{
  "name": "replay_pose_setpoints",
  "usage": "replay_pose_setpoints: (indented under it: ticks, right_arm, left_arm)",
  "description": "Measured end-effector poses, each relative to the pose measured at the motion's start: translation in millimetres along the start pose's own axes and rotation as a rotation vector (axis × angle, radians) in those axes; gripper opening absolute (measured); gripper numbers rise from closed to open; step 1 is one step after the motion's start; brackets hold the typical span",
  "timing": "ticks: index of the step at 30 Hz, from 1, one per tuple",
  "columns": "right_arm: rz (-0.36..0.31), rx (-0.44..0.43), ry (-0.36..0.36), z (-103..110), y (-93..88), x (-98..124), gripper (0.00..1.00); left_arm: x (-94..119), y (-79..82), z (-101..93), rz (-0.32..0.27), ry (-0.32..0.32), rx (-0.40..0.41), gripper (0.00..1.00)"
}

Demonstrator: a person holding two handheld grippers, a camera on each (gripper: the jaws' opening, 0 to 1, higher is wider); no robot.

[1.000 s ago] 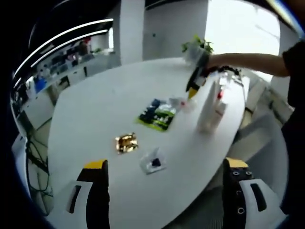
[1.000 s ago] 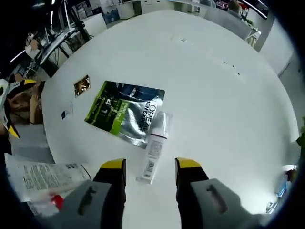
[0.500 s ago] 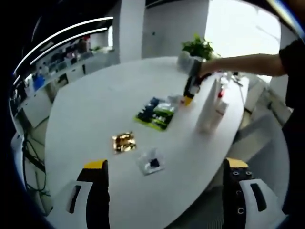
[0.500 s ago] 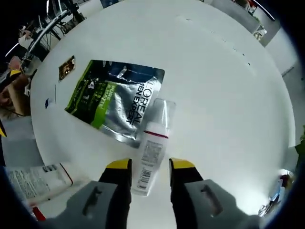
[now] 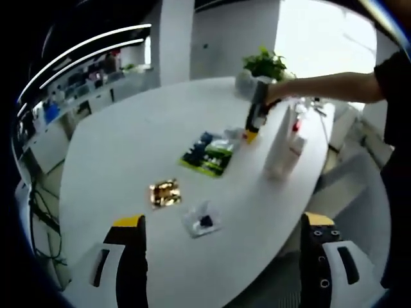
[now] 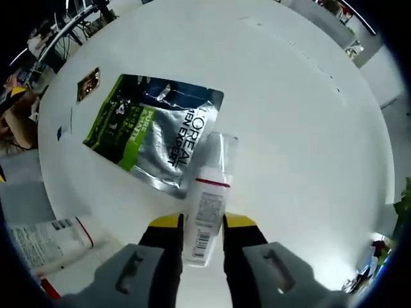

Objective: Arrange the skincare products in the storage area until every visible bottle or jar stands upright without overlapping.

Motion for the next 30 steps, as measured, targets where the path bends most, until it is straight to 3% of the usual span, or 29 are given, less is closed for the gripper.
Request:
replay_pose_setpoints:
  ticks: [8, 11, 19, 22, 25, 29, 30]
  right_arm:
    - [-0.085, -0.015, -0.039, -5, -0.5, 0, 0.19]
    - [-0.082, -0.004, -0.041, -4, -6.4, 4, 0.18]
    - [-0.211, 0.052, -0.093, -2, 2.9, 42, 0.18]
    - [-0.308, 0.074, -0.109, 6, 15.2, 65, 0.18]
    - [-0.46, 0.067, -0.107, 20, 35.4, 97, 0.18]
    - [-0.557, 0.108, -0.123, 41, 51.6, 127, 0.18]
    - [-0.58, 0.123, -0.107, 54, 55.7, 135, 0.18]
  left_arm:
    - [0, 2.9, -5.0, -0.016, -0.004, 0.002, 0.97]
    - [0, 3.8, -12.0, -0.019, -0.011, -0.01, 0.97]
    - [5, 11.6, -18.6, -0.068, -0.027, -0.002, 0.97]
    - [8, 17.4, -21.2, -0.085, -0.045, -0.005, 0.97]
    - [12, 28.1, -21.7, -0.136, -0.046, 0.003, 0.92]
    - [14, 36.4, -24.4, -0.183, -0.063, 0.038, 0.88]
    - [14, 37.5, -25.5, -0.191, -0.068, 0.041, 0.86]
Point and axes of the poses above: the point that each gripper's makers call its tool centre point, and the gripper's own axes: x roughly backward along the fingers, z roughly to its left, y roughly out of its top, the point moved 4 cm from there along x, roughly backward along the fingers, and after that the axes turned 10 degrees about x, right-handed, at the moved point
